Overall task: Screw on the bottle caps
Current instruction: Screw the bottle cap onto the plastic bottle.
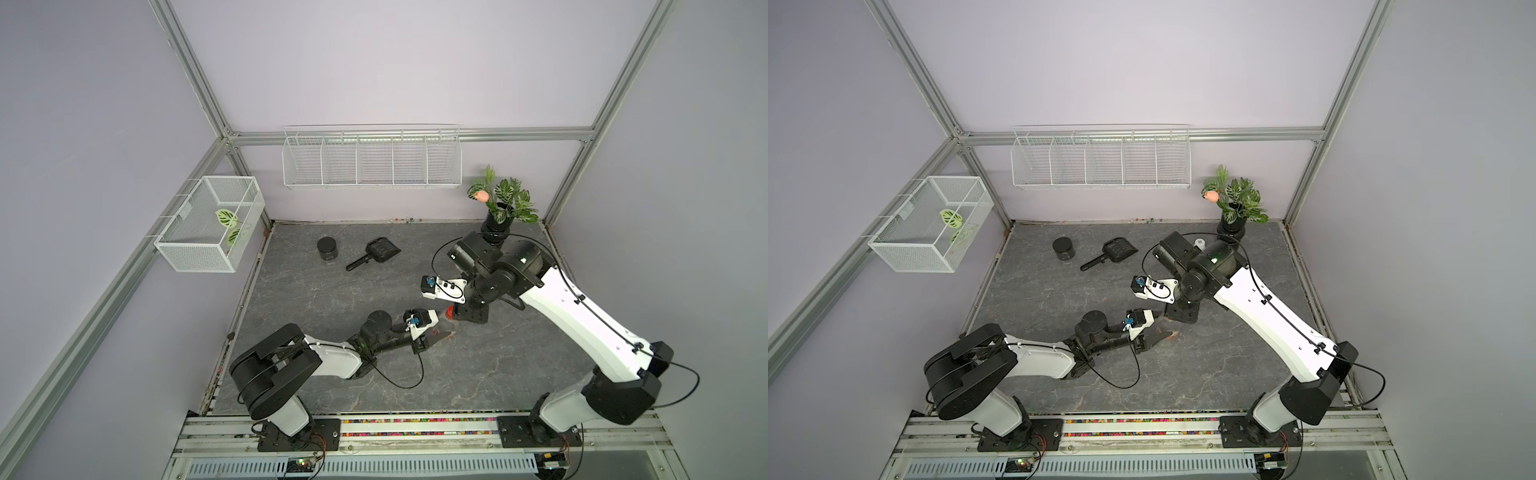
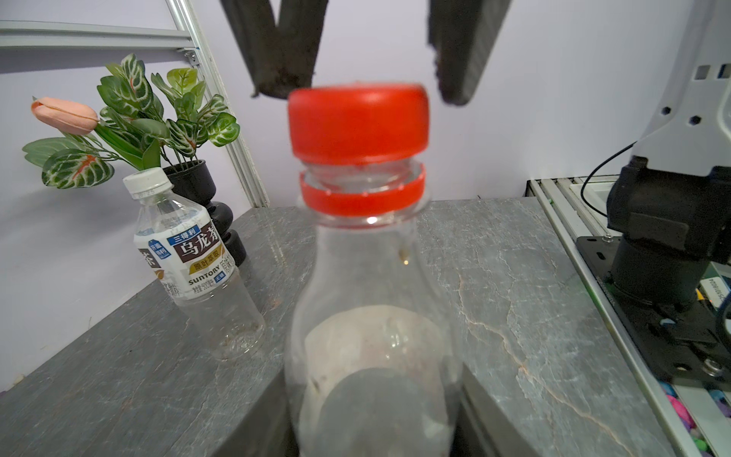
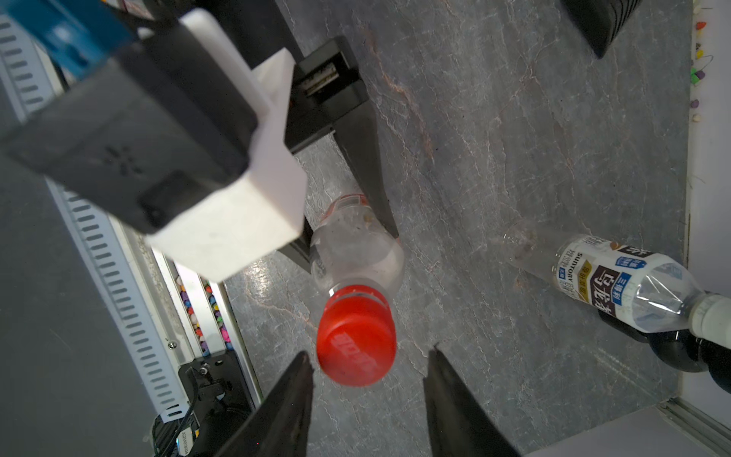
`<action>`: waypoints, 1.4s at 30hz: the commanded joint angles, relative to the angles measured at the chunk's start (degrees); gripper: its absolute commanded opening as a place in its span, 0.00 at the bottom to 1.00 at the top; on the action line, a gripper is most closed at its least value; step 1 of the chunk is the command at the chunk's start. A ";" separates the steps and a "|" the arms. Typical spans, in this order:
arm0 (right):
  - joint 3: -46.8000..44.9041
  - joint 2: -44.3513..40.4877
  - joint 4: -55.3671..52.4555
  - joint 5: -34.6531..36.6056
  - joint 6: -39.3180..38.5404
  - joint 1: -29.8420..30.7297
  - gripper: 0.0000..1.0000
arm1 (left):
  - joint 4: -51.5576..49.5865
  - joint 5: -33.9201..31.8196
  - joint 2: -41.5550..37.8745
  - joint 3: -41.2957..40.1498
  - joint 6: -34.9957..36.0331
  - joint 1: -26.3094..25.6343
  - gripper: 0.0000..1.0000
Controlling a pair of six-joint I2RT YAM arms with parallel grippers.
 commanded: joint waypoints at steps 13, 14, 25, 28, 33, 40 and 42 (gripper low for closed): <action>2.36 3.12 -2.07 0.13 0.10 0.90 0.30 | -9.16 2.18 2.42 -0.15 0.39 -0.03 0.54; 2.40 3.38 -2.32 0.12 0.68 1.02 0.28 | -9.47 2.49 2.22 0.09 0.44 -0.03 0.54; 0.30 5.44 -0.70 9.50 26.02 4.38 0.17 | -8.45 1.72 1.14 0.54 -0.30 -0.04 0.53; 2.77 6.31 -1.13 14.17 45.80 4.37 0.16 | -6.02 -0.14 0.79 -0.49 -1.10 -0.03 0.52; 8.18 8.67 -12.25 17.36 81.00 4.29 0.16 | -4.96 -1.48 0.66 -0.90 -1.19 -0.06 0.52; 5.06 5.50 -6.02 15.13 94.04 7.67 0.23 | -4.17 -1.99 0.65 -1.37 -1.81 -0.08 0.52; 4.96 2.33 -0.68 16.05 90.47 8.97 0.31 | -4.72 -2.48 0.60 -1.46 -1.71 -0.04 0.52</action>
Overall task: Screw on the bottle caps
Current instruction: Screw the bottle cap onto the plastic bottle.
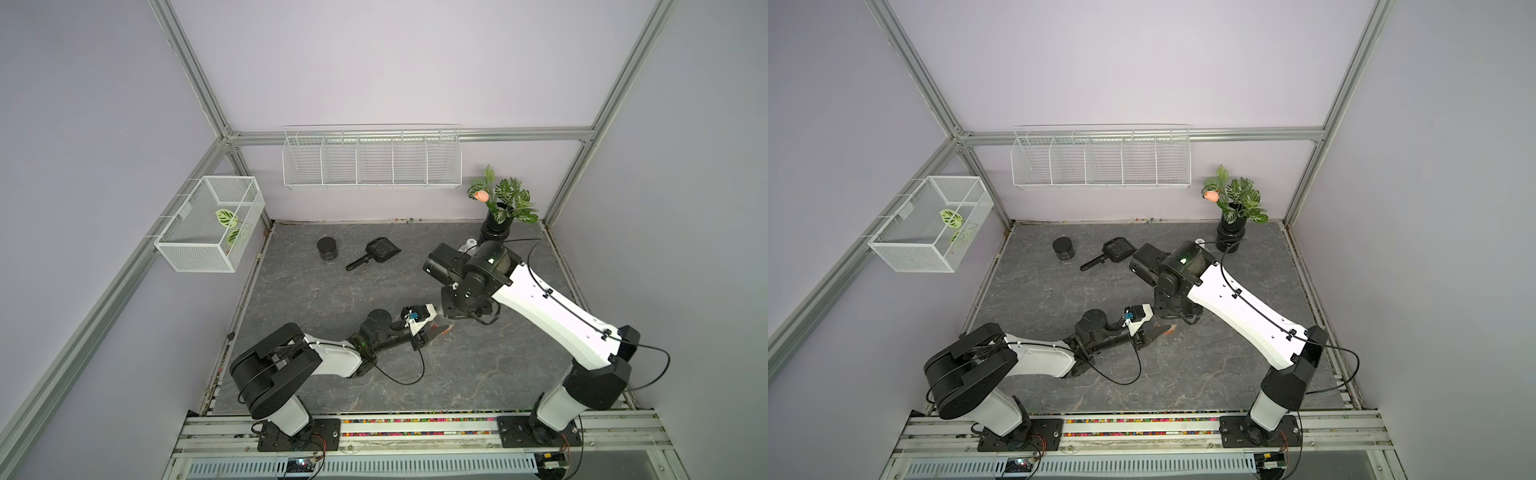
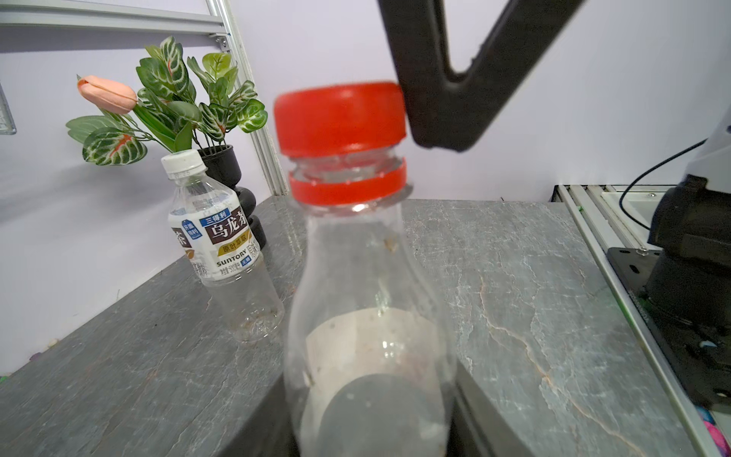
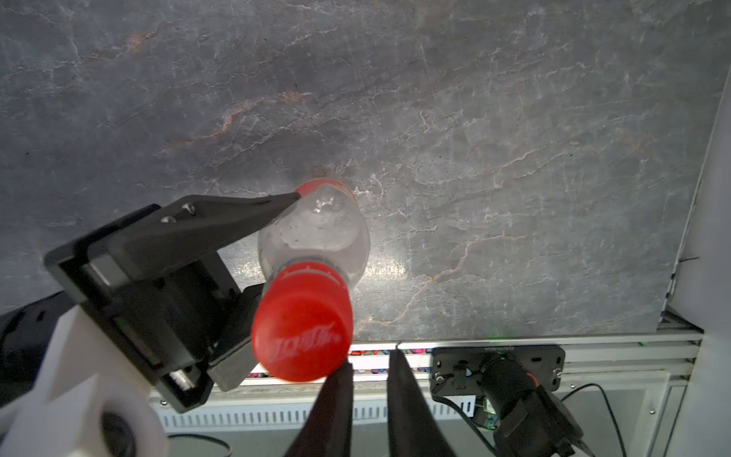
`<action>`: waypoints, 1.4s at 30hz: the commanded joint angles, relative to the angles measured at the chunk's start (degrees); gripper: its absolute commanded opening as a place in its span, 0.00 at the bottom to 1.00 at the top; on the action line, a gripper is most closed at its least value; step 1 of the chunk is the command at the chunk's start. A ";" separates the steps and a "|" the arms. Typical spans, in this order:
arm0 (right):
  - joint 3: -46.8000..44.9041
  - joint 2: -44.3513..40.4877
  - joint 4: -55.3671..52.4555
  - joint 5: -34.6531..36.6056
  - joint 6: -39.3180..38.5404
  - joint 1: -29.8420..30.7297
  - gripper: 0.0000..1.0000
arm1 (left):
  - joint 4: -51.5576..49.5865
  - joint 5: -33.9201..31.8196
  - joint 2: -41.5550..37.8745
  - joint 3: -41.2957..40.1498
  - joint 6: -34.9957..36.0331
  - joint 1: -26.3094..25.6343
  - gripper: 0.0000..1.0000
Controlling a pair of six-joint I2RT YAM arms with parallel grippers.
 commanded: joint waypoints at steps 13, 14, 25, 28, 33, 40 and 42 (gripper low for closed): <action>-17.25 -20.52 20.01 -16.71 -45.98 -11.34 0.48 | -5.76 3.38 -0.31 -2.25 0.14 -0.56 0.52; -17.45 -20.53 20.33 -17.72 -49.86 -11.33 0.50 | -5.85 3.72 -0.38 -2.26 0.17 -0.56 0.52; -19.21 -20.86 21.74 -23.30 -82.56 -11.34 0.64 | -6.04 6.72 -0.29 -1.81 -0.57 -0.57 0.52; -16.90 -17.91 18.14 -25.47 -86.80 -11.31 0.60 | -5.93 6.73 -0.31 -1.83 -0.60 -0.64 0.52; -13.40 -13.16 13.37 -24.68 -89.42 -11.33 0.53 | -5.95 6.85 -0.23 -1.72 -0.66 -0.58 0.52; -12.74 -11.54 13.74 -24.88 -90.34 -11.31 0.49 | -5.99 6.85 -0.13 -1.74 -1.11 -0.56 0.52; -12.54 -11.12 13.47 -24.70 -90.49 -11.31 0.48 | -5.99 6.80 -0.05 -1.60 -1.10 -0.56 0.52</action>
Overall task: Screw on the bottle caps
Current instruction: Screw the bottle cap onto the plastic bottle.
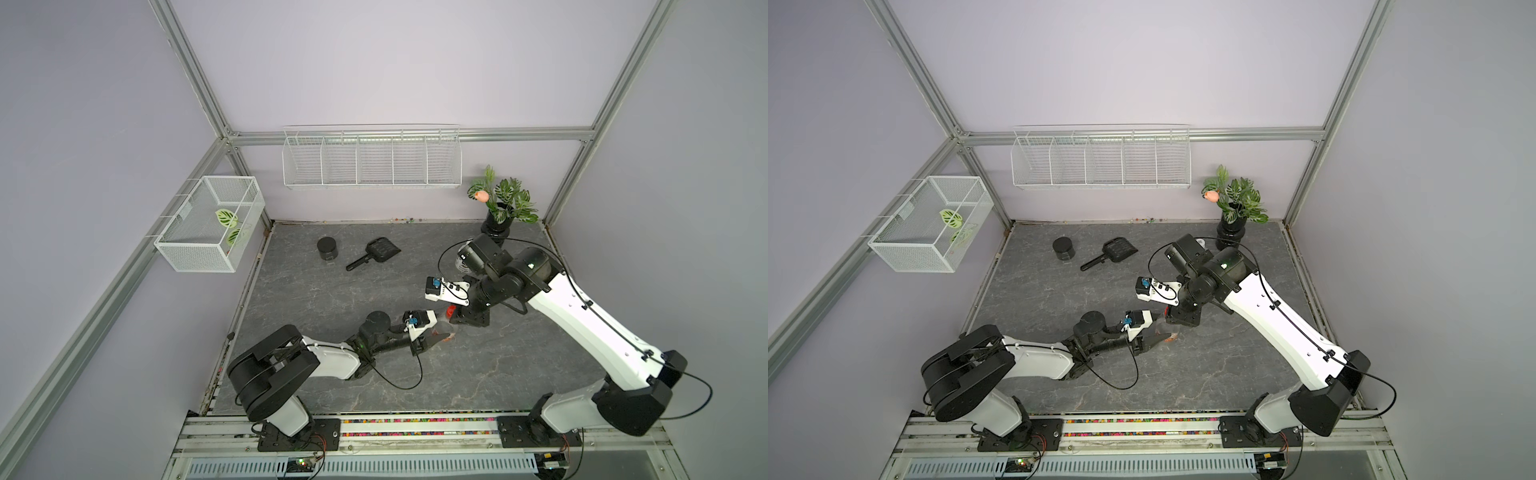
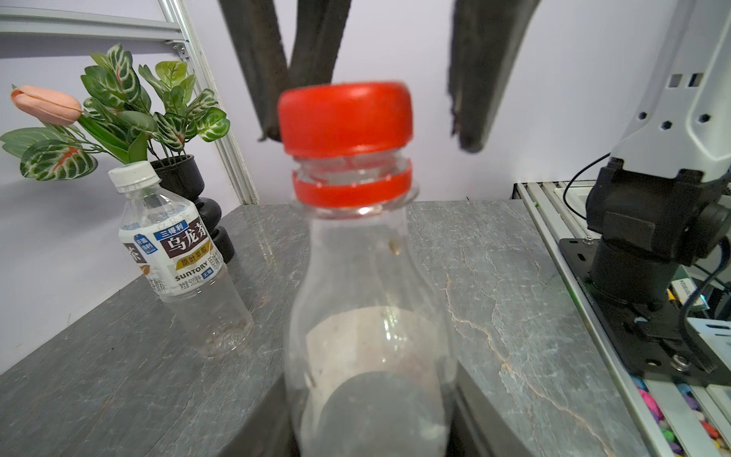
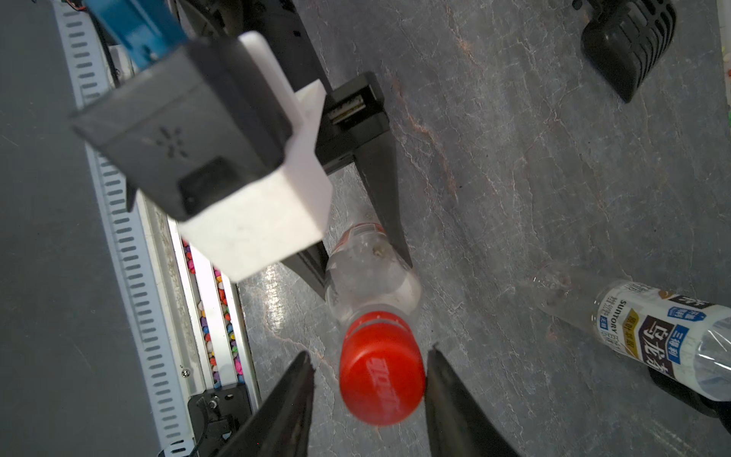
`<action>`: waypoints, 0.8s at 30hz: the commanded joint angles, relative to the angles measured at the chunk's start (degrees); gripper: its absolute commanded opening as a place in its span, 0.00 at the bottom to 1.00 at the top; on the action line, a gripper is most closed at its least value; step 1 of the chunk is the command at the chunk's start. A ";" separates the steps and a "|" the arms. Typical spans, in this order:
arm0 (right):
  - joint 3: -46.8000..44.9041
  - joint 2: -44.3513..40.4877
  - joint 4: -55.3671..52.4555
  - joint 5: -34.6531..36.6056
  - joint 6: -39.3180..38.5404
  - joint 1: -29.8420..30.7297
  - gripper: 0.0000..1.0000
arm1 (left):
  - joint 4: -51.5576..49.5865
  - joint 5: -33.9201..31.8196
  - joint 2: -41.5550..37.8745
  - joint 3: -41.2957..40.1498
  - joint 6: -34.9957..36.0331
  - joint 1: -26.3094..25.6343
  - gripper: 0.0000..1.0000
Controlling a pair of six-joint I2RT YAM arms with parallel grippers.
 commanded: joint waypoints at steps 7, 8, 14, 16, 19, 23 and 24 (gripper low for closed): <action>1.77 1.48 -1.96 -0.44 -1.43 -0.08 0.39 | -5.99 1.35 1.07 -0.43 -1.38 -0.23 0.52; 1.77 1.48 -1.80 -0.48 -1.35 -0.11 0.37 | -6.07 1.30 1.15 -0.43 -1.36 -0.23 0.52; 2.27 2.75 -2.57 2.75 2.46 0.60 0.21 | -7.04 1.21 0.91 -0.03 -0.49 -0.24 0.52; 1.23 2.71 -2.39 4.37 6.27 1.52 0.18 | -7.47 1.20 0.69 0.22 0.43 -0.23 0.52; -1.10 2.83 -2.15 7.03 14.81 4.30 0.16 | -7.73 0.77 0.45 0.63 1.19 -0.26 0.51; -1.58 4.84 -0.79 13.82 37.36 7.32 0.14 | -5.18 -3.88 -0.39 0.07 -0.10 -0.24 0.51; -1.09 5.60 -1.10 14.72 43.97 7.37 0.13 | -5.04 -5.10 -0.71 0.04 -0.42 -0.23 0.51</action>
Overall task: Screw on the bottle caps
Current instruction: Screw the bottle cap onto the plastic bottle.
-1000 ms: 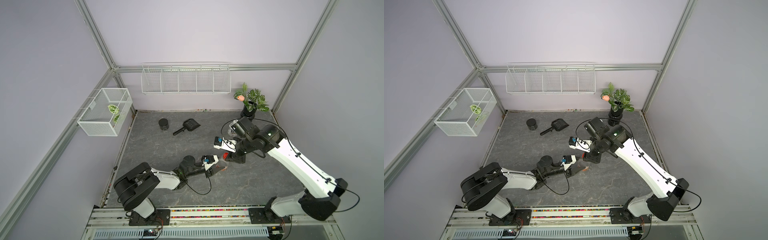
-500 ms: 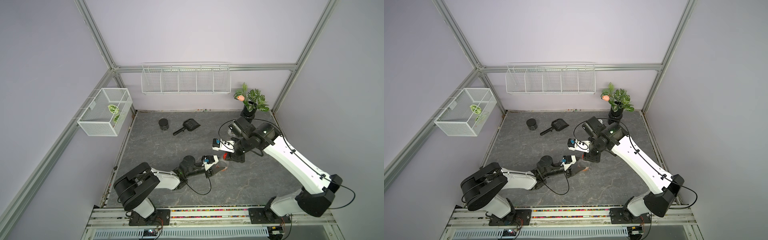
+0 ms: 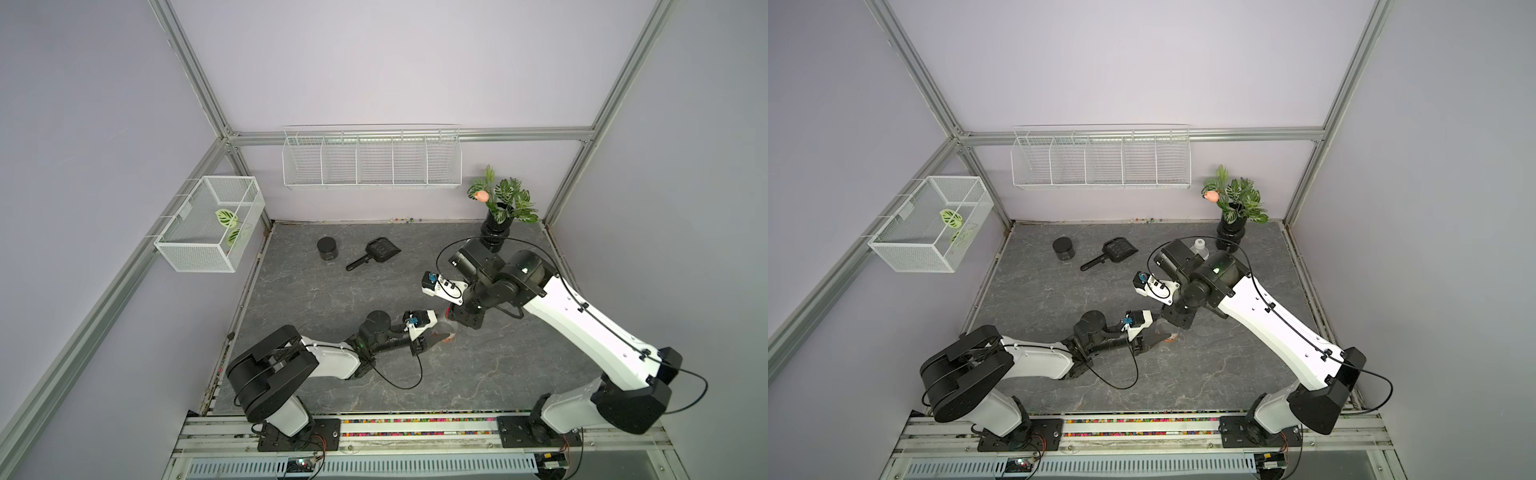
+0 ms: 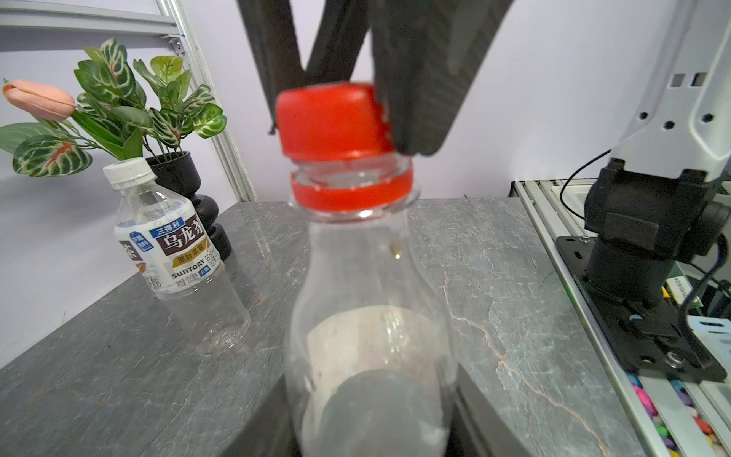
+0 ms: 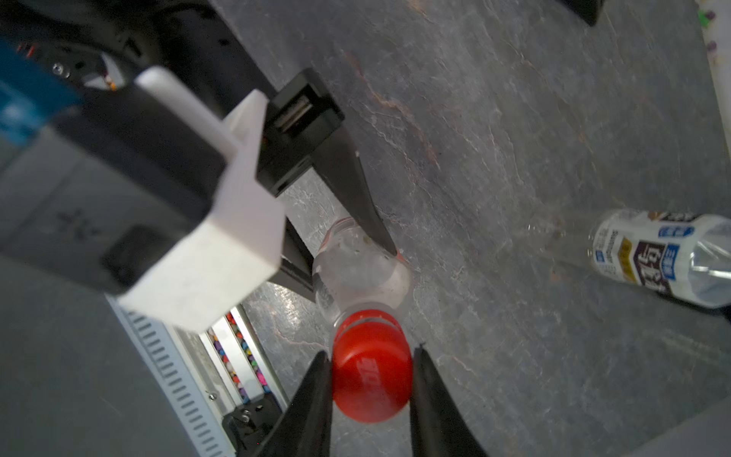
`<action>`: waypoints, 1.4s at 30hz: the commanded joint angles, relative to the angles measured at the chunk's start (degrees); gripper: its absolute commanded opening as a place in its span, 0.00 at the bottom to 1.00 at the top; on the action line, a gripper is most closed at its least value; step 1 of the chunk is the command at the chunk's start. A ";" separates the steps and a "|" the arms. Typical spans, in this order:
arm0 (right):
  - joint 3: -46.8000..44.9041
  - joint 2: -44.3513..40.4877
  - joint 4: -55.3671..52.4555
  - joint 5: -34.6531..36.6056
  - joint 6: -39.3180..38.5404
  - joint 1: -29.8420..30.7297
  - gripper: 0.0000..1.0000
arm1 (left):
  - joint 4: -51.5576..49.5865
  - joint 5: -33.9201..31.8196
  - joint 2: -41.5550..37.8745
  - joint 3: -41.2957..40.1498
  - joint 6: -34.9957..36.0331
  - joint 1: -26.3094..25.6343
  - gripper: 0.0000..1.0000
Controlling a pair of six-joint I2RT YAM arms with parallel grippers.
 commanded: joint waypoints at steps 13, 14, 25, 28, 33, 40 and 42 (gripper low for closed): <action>4.79 8.98 -4.87 16.73 70.93 9.28 0.27 | -0.99 -7.09 -0.35 -1.57 -1.87 -0.29 0.51; 4.45 8.28 -4.07 17.47 71.07 9.54 0.31 | -0.99 -7.24 -0.34 -1.63 -1.80 -0.28 0.51; -8.43 -10.13 14.39 7.94 35.33 7.26 0.69 | -1.59 -8.44 -0.25 -2.92 -2.64 -0.11 0.51; -9.91 -12.09 12.32 -3.07 18.68 1.54 0.63 | -3.44 -5.05 -0.19 -2.24 -1.23 0.10 0.50; -8.94 -11.96 6.96 -11.65 -4.43 -6.34 0.53 | -6.71 -1.02 -0.41 -0.79 1.07 0.27 0.50; -1.78 -5.17 0.76 -17.57 -25.33 -9.54 0.59 | -6.35 2.40 0.54 -0.11 1.06 0.95 0.50; 0.62 -2.21 -1.85 -17.68 -27.84 -9.61 0.58 | -6.59 3.00 0.63 0.23 1.19 1.17 0.50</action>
